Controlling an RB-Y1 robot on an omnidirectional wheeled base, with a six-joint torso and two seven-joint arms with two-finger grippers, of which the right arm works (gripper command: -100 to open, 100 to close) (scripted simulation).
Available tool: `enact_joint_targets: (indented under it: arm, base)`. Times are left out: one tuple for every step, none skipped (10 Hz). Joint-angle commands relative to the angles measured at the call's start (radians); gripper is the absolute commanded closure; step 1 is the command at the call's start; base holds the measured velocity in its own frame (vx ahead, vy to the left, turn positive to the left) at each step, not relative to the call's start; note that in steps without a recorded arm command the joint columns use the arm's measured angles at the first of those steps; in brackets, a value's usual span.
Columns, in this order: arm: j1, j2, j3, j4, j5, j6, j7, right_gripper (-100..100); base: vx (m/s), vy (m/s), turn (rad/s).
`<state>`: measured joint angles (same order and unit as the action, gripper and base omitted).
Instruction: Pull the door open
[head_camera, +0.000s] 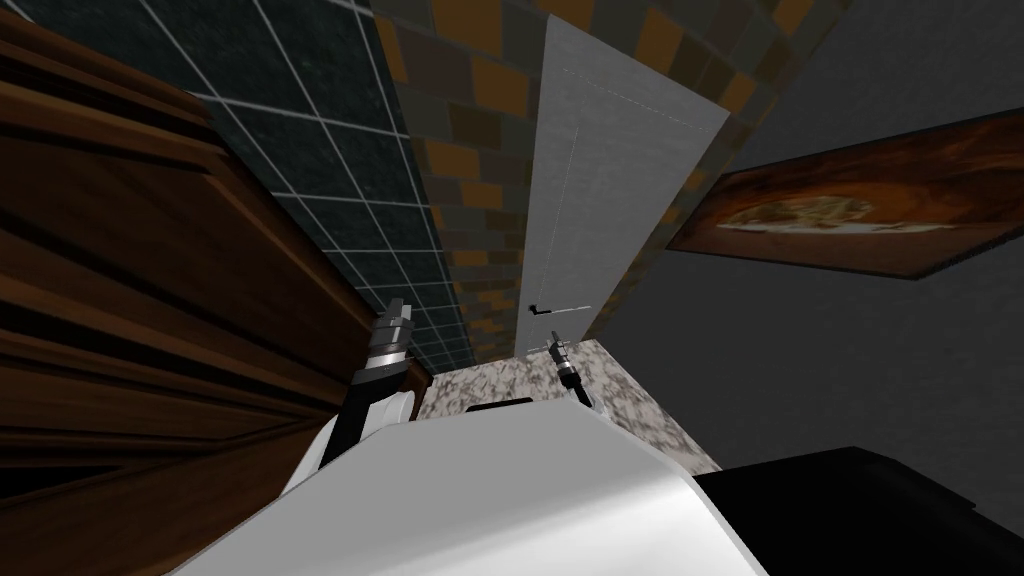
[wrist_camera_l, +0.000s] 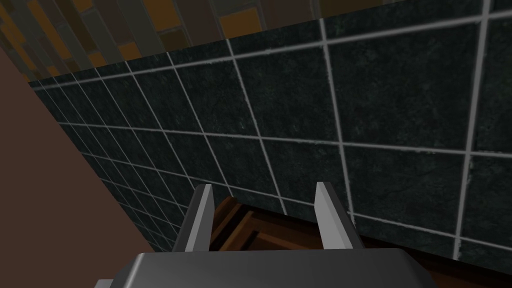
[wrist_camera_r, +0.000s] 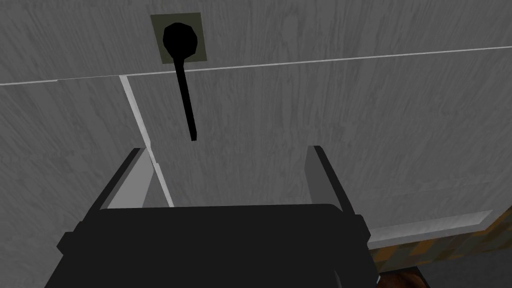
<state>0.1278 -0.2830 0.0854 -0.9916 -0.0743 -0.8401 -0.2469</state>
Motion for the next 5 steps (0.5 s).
enact_joint_targets:
  arm:
    - [-0.015, -0.005, 0.001, 0.047, 0.000, -0.010, -0.003, -100]
    - [-0.022, -0.009, 0.002, 0.068, 0.000, -0.014, -0.005, -100]
    - [-0.028, -0.013, 0.003, 0.088, 0.000, -0.017, -0.007, -100]
    - [-0.033, -0.016, 0.003, 0.105, 0.000, -0.020, -0.009, -100]
    - [-0.038, -0.019, 0.004, 0.123, 0.000, -0.023, -0.011, -100]
  base:
    - [0.083, -0.047, 0.075]
    - [0.085, -0.036, 0.081]
    - [0.088, -0.030, 0.058]
    - [0.073, -0.030, 0.051]
    - [0.068, -0.030, 0.063]
